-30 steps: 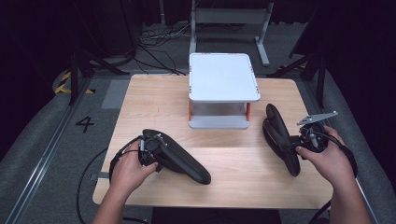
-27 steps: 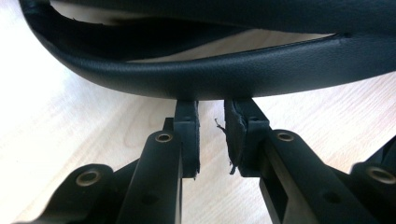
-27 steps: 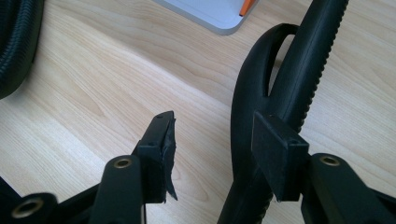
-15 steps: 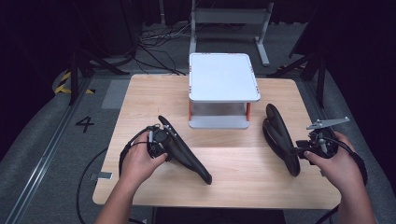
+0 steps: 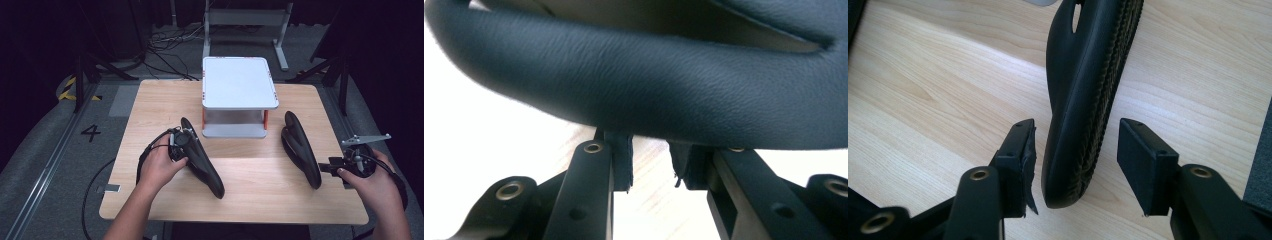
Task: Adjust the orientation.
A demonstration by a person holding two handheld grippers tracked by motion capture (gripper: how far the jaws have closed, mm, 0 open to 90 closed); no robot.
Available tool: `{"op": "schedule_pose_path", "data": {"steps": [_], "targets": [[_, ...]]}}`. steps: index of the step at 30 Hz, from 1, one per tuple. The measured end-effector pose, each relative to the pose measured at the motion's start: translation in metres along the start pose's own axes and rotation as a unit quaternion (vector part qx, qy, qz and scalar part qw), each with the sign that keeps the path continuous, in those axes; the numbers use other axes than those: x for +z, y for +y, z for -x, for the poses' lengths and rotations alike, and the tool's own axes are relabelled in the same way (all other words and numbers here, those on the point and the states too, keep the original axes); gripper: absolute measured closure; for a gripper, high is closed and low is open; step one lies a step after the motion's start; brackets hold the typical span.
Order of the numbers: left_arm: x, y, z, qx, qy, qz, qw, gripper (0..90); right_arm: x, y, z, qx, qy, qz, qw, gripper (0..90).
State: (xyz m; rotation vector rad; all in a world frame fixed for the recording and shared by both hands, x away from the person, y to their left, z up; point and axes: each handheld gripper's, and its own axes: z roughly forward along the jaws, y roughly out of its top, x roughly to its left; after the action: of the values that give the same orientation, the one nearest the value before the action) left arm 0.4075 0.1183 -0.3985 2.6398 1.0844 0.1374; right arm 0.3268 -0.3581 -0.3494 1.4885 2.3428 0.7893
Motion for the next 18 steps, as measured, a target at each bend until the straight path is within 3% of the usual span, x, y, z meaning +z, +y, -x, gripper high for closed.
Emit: {"op": "schedule_pose_path", "data": {"steps": [3, 8, 15, 17, 18], "targets": [[-0.001, 0.003, 0.000, 0.003, 0.006, 0.011, 0.9999, 71.8, 0.000, -0.002, 0.000, -0.002, -0.002, -0.002, 1.0000, 51.2], [-0.003, 0.010, 0.004, 0.008, 0.004, 0.052, 0.9986, 68.8, 0.000, -0.004, 0.000, 0.003, -0.003, -0.004, 1.0000, 51.2], [-0.002, 0.025, 0.020, 0.030, -0.021, 0.074, 0.9965, 68.7, -0.001, -0.007, 0.002, 0.007, -0.005, -0.003, 1.0000, 51.2], [0.004, 0.030, 0.027, 0.041, -0.024, 0.065, 0.9968, 67.9, -0.002, -0.008, 0.002, 0.008, -0.005, -0.004, 0.9999, 51.2], [0.006, 0.032, 0.028, 0.039, -0.043, 0.080, 0.9951, 64.1, -0.002, -0.008, 0.002, 0.009, -0.006, -0.003, 0.9999, 51.2]]}}
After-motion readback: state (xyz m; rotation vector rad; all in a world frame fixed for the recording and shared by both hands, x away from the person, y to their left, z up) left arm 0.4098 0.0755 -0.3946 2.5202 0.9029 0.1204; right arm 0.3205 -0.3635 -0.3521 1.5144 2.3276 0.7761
